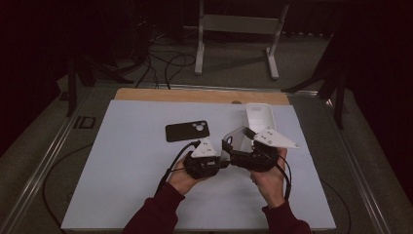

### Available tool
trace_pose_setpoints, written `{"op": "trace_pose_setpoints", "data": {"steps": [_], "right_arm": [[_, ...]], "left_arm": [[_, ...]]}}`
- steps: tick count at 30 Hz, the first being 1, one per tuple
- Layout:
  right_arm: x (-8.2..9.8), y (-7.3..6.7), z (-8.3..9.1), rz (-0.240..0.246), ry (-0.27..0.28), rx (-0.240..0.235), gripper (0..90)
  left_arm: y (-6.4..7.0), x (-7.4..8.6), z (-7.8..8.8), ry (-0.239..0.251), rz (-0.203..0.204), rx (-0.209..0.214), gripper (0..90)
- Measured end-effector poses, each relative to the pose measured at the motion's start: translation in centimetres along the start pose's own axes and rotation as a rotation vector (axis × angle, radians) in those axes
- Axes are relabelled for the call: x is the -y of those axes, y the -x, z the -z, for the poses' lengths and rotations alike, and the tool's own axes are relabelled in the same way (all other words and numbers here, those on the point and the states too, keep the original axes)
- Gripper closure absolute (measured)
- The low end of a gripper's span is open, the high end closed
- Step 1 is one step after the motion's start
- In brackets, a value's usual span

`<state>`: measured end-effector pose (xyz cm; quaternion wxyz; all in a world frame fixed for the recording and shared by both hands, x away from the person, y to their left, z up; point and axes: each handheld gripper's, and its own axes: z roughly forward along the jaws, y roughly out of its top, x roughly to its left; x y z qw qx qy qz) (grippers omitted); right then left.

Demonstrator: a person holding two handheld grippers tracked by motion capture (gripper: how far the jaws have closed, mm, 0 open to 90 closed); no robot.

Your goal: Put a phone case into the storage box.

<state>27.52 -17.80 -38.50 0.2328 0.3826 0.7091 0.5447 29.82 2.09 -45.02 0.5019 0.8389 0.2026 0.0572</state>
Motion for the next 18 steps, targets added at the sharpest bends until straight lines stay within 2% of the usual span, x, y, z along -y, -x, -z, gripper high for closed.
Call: {"op": "trace_pose_setpoints", "data": {"steps": [5, 10, 15, 17, 18], "right_arm": [[-0.1, 0.4, -0.1, -0.015, 0.005, 0.004, 16.7], [-0.5, 0.6, -0.1, -0.017, 0.003, 0.000, 16.6], [-0.9, 1.0, -0.3, -0.035, 0.008, -0.009, 16.6], [-1.1, 1.1, -0.3, -0.033, 0.012, -0.001, 16.6], [-1.2, 1.1, -0.3, -0.028, 0.011, 0.005, 16.6]], "left_arm": [[-0.2, 0.2, 0.5, 0.004, 0.010, -0.016, 64.6], [-1.0, 0.3, 1.2, 0.012, 0.036, -0.076, 51.3], [-1.3, 0.5, 2.1, 0.021, 0.039, -0.117, 40.9], [-1.4, 0.6, 2.5, 0.018, 0.039, -0.147, 36.5], [-1.4, 0.7, 2.8, 0.017, 0.038, -0.184, 35.3]]}}
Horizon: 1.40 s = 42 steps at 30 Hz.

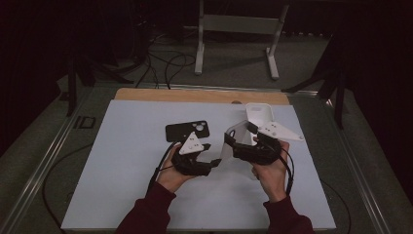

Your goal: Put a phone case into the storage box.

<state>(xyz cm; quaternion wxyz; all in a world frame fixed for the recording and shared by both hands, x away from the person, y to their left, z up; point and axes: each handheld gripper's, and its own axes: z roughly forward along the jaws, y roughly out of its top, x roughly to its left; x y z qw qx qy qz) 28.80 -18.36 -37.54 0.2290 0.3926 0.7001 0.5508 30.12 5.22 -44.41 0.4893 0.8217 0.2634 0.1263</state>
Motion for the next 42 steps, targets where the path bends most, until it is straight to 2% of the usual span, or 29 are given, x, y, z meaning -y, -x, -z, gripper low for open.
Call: {"op": "trace_pose_setpoints", "data": {"steps": [1, 5, 6, 7, 12, 18, 32, 35, 40, 41, 42], "right_arm": [[-0.2, 0.1, 0.0, 0.003, 0.000, 0.004, 16.7], [-0.5, 0.5, 0.0, -0.004, 0.005, 0.024, 16.7], [-0.5, 0.5, 0.0, -0.004, 0.005, 0.024, 16.7], [-0.6, 0.6, 0.0, -0.001, 0.007, 0.023, 16.7], [-1.4, 1.2, -0.3, 0.004, 0.014, 0.053, 16.7], [-2.1, 2.2, -0.5, 0.000, 0.024, 0.077, 16.7], [-2.8, 3.6, -1.6, 0.004, 0.027, 0.127, 16.8], [-3.0, 3.8, -1.7, 0.012, 0.029, 0.138, 16.8], [-3.1, 3.9, -1.8, 0.015, 0.030, 0.142, 16.8], [-3.1, 3.9, -1.8, 0.015, 0.030, 0.142, 16.8], [-3.4, 4.6, -2.0, 0.014, 0.038, 0.157, 16.7]], "left_arm": [[-0.1, 0.0, 0.2, 0.001, 0.002, -0.016, 30.0], [-0.7, 0.3, 1.0, 0.007, 0.025, -0.066, 18.6], [-0.7, 0.3, 1.0, 0.007, 0.025, -0.066, 16.5], [-1.2, 0.5, 1.6, 0.013, 0.034, -0.094, 16.5], [-2.0, 0.8, 2.8, 0.026, 0.047, -0.159, 9.0], [-2.9, 1.3, 4.0, 0.030, 0.059, -0.203, 1.3], [-4.7, 2.9, 6.8, 0.036, 0.075, -0.301, 0.0], [-5.0, 3.2, 7.5, 0.040, 0.074, -0.309, 0.0], [-5.0, 3.2, 7.5, 0.040, 0.074, -0.309, 0.0], [-5.6, 3.8, 8.3, 0.039, 0.076, -0.334, 0.0], [-5.6, 4.0, 8.4, 0.036, 0.071, -0.337, 0.0]]}}
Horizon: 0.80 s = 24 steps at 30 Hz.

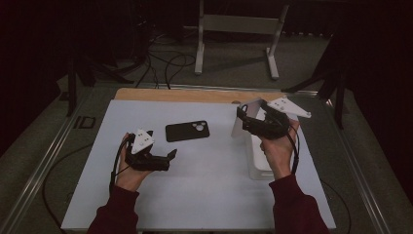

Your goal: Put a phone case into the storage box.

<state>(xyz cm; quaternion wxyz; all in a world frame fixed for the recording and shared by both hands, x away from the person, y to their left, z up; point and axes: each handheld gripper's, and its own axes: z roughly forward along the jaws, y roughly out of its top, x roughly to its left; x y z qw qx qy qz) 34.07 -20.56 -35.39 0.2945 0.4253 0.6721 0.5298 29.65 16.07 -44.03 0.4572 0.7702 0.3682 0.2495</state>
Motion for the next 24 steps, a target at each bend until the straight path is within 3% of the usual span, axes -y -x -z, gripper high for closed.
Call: {"op": "trace_pose_setpoints", "data": {"steps": [5, 9, 16, 24], "right_arm": [[-0.2, 0.5, 0.0, -0.005, 0.003, 0.022, 16.8], [-0.2, 0.9, -0.2, -0.025, 0.009, 0.042, 16.8], [-0.4, 1.3, -0.5, -0.008, 0.000, 0.049, 16.8], [-0.4, 1.7, -0.7, 0.000, -0.001, 0.056, 16.8]], "left_arm": [[-0.6, 0.8, 0.2, -0.017, 0.001, -0.031, 0.0], [-1.6, 2.2, 0.9, -0.014, 0.031, -0.051, 0.0], [-2.1, 3.6, 2.1, 0.002, 0.014, -0.062, 0.0], [-2.5, 5.6, 3.4, 0.029, 0.039, -0.051, 0.0]]}}
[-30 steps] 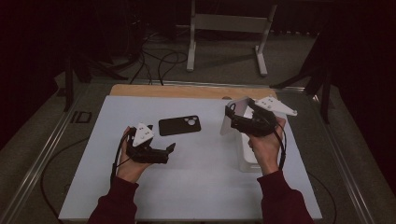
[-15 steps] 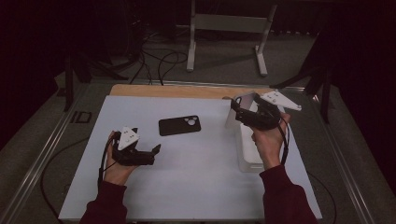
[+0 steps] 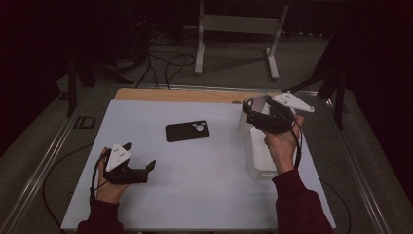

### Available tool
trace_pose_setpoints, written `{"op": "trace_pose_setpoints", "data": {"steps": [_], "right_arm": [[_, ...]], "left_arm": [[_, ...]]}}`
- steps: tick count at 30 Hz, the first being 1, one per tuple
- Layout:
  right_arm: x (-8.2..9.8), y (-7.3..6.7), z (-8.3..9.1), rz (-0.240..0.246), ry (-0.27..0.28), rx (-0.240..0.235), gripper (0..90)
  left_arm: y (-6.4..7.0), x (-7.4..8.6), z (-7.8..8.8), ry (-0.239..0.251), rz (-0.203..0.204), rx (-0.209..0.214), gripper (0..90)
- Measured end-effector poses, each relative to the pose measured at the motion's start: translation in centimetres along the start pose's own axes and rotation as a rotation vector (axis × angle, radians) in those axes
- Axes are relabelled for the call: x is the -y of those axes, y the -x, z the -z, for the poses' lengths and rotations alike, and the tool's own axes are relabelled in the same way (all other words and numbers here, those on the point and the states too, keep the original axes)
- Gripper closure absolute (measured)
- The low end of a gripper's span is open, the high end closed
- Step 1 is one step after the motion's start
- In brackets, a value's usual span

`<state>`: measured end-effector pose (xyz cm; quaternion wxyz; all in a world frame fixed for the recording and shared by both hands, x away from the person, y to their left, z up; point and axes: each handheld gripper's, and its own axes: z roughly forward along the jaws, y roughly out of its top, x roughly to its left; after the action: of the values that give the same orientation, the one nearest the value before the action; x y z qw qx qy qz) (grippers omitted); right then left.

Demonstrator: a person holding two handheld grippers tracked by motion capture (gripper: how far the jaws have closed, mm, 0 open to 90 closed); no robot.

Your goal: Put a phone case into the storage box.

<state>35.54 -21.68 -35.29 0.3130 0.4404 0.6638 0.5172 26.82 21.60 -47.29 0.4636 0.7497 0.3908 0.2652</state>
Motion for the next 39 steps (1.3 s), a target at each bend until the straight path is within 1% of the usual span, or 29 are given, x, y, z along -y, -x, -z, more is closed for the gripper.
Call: {"op": "trace_pose_setpoints", "data": {"steps": [2, 5, 8, 13, 18, 23, 24, 25, 26, 27, 29, 31, 33, 36, 38, 39], "right_arm": [[0.0, 0.1, 0.0, -0.001, 0.005, 0.004, 16.8], [-0.1, 0.2, 0.0, -0.004, 0.014, 0.011, 16.8], [-0.2, 0.6, -0.1, -0.021, 0.022, 0.027, 16.8], [-0.4, 1.3, -0.5, -0.039, 0.035, 0.047, 16.8], [-0.5, 1.8, -0.9, -0.042, 0.029, 0.068, 16.8], [-0.5, 2.5, -1.3, -0.042, 0.021, 0.104, 16.8], [-0.5, 2.5, -1.3, -0.042, 0.021, 0.104, 16.8], [-0.5, 2.6, -1.5, -0.040, 0.018, 0.113, 16.7], [-0.5, 2.9, -1.7, -0.042, 0.013, 0.135, 16.7], [-0.5, 3.1, -1.9, -0.048, 0.012, 0.143, 16.7], [-0.5, 3.3, -2.2, -0.059, 0.008, 0.153, 16.7], [-0.5, 3.4, -2.3, -0.060, 0.006, 0.160, 16.7], [-0.3, 3.8, -2.7, -0.057, 0.000, 0.184, 16.7], [-0.1, 4.3, -3.1, -0.065, -0.007, 0.206, 16.7], [0.0, 4.5, -3.2, -0.071, -0.008, 0.210, 16.7], [0.2, 4.8, -3.5, -0.072, -0.014, 0.222, 16.7]], "left_arm": [[-0.1, 0.1, 0.2, 0.009, -0.003, -0.001, 0.0], [-0.3, 0.3, 0.2, 0.006, -0.006, -0.006, 0.0], [-0.5, 0.6, 0.0, 0.001, 0.001, -0.009, 0.0], [-0.6, 0.6, -0.1, 0.010, 0.015, -0.009, 0.0], [-0.6, 0.6, -0.1, 0.009, 0.016, -0.014, 0.0], [-0.8, 0.7, -0.2, 0.008, 0.021, -0.016, 0.0], [-0.7, 0.7, -0.2, 0.008, 0.018, -0.018, 0.0], [-0.7, 0.7, -0.2, 0.008, 0.017, -0.019, 0.0], [-0.8, 0.7, -0.2, 0.012, 0.023, -0.020, 0.0], [-0.8, 0.6, -0.1, 0.017, 0.024, -0.018, 0.0], [-0.9, 0.6, 0.0, 0.020, 0.027, -0.018, 0.0], [-0.9, 0.6, 0.0, 0.020, 0.026, -0.020, 0.0], [-0.9, 0.7, 0.0, 0.020, 0.026, -0.020, 0.1], [-0.9, 0.6, 0.0, 0.022, 0.028, -0.021, 0.1], [-1.0, 0.6, 0.1, 0.024, 0.029, -0.022, 0.1], [-1.0, 0.6, 0.1, 0.026, 0.034, -0.021, 0.1]]}}
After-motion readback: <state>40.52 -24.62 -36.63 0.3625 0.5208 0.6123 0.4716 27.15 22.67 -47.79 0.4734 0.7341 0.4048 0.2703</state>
